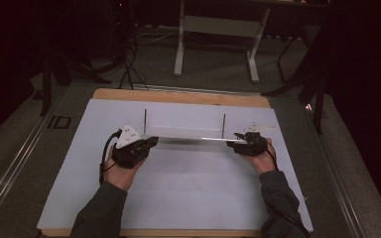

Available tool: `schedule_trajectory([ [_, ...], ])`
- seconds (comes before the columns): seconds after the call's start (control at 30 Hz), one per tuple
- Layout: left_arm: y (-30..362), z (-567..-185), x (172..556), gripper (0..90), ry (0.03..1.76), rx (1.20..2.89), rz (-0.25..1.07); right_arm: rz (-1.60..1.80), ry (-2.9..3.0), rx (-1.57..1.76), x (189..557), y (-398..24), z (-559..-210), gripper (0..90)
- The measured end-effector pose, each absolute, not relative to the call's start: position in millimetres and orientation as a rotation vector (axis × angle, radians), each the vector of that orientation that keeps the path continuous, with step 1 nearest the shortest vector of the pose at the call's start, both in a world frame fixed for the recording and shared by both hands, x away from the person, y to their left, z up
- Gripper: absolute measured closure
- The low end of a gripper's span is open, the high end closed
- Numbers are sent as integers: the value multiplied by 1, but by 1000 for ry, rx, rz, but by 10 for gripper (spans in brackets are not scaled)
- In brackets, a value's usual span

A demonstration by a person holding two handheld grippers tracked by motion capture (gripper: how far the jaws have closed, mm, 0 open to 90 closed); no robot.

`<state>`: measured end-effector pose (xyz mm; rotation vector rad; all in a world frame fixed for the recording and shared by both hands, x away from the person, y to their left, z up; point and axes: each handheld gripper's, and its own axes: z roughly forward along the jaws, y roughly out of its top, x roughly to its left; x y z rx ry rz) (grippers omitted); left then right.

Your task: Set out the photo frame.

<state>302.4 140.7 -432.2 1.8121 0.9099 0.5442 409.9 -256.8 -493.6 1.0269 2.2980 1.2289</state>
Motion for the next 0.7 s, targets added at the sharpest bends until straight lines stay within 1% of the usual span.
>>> schedule_trajectory([
  [0.07, 141, -432, 302, 890, 910, 1814, 546, 1263, 2293, 993, 408, -254, -489, 441],
  [0.17, 141, -432, 303, 890, 908, 1814, 542, 1297, 2277, 939, 405, -250, -483, 373],
  [0.37, 142, -431, 304, 890, 905, 1817, 538, 1375, 2245, 843, 399, -245, -474, 291],
  [0.47, 142, -432, 304, 887, 903, 1816, 538, 1400, 2243, 802, 398, -241, -470, 297],
  [0.57, 142, -432, 304, 872, 902, 1812, 538, 1408, 2257, 792, 398, -237, -468, 345],
  [0.6, 142, -431, 304, 872, 901, 1809, 541, 1408, 2257, 792, 398, -237, -468, 345],
  [0.67, 141, -431, 304, 852, 896, 1806, 542, 1435, 2264, 808, 399, -237, -468, 381],
  [0.7, 141, -431, 304, 846, 895, 1807, 545, 1441, 2263, 811, 399, -237, -468, 382],
])
